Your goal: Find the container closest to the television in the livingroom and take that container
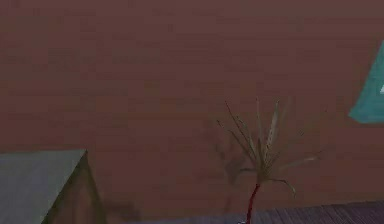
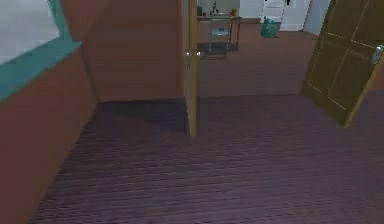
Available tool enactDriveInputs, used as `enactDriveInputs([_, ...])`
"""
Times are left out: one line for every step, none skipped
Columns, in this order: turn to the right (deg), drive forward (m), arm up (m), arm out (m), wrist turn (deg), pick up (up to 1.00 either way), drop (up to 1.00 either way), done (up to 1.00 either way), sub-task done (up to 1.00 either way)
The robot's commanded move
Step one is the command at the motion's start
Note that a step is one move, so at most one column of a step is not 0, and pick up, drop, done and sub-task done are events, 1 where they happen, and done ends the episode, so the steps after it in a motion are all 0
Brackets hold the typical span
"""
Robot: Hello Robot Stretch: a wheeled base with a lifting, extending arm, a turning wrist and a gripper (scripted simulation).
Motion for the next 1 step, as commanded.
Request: enactDriveInputs([-45.0,0.0,0.0,0.0,0.0,0.0,0.0,0.0,0.0])
